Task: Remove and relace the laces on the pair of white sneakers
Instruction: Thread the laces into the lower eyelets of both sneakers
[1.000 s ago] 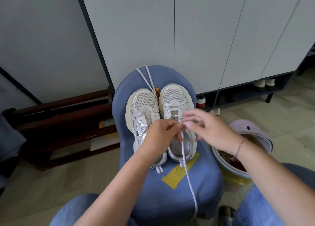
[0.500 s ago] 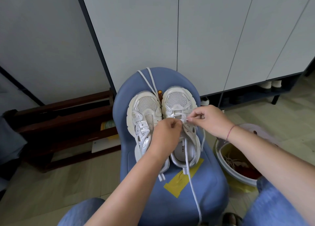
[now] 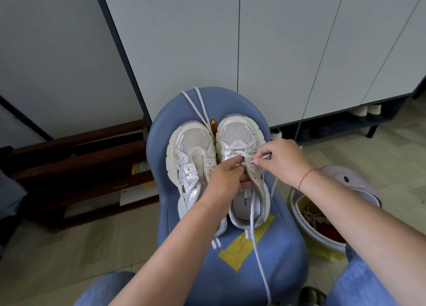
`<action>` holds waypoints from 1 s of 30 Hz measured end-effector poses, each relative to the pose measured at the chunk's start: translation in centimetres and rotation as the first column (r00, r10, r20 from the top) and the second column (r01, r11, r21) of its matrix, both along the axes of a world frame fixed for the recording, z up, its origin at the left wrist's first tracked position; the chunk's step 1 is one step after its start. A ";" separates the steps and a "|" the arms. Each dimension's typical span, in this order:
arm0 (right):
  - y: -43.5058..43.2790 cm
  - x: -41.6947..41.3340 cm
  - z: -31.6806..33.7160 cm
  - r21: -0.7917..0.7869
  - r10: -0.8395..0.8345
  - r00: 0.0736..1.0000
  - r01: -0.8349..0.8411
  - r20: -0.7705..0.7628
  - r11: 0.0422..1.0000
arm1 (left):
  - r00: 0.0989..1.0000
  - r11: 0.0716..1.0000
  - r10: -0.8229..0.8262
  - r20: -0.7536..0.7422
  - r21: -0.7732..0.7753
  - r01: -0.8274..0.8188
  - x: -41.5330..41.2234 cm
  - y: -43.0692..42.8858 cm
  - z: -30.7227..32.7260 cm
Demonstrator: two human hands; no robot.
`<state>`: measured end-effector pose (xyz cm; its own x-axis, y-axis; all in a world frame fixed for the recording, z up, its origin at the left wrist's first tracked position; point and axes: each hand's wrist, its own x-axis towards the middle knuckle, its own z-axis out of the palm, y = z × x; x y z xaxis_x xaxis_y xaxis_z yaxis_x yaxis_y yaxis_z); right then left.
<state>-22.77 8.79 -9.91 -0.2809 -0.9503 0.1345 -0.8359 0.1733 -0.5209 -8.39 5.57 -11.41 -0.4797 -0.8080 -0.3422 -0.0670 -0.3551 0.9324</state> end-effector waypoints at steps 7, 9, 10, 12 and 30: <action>0.0 -0.1 0.5 0.053 0.002 0.998 0.001 -0.060 0.999 | 0.999 0.999 -0.051 -0.016 -0.001 0.051 0.1 -0.1 0.3; 0.0 -0.1 0.5 0.049 -0.012 0.999 0.015 -0.052 0.999 | 0.998 0.998 -0.059 -0.025 0.016 0.059 0.2 -0.2 0.5; 0.0 -0.1 0.5 0.044 -0.020 0.999 0.022 -0.051 0.999 | 0.998 0.998 -0.062 -0.025 0.021 0.062 0.2 -0.3 0.6; -0.1 0.0 0.4 0.027 -0.030 0.998 0.032 -0.048 0.999 | 0.998 0.997 -0.065 -0.021 0.031 0.065 0.2 -0.3 0.6; 0.5 -0.7 0.7 0.041 0.031 0.989 -0.037 0.143 0.998 | 0.994 0.995 -0.103 -0.036 0.008 0.104 0.3 -0.5 0.0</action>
<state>-23.46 9.33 -9.24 -0.2616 -0.9637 0.0541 -0.7596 0.1710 -0.6275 -8.10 5.02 -11.45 -0.5727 -0.7499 -0.3311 -0.0706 -0.3573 0.9313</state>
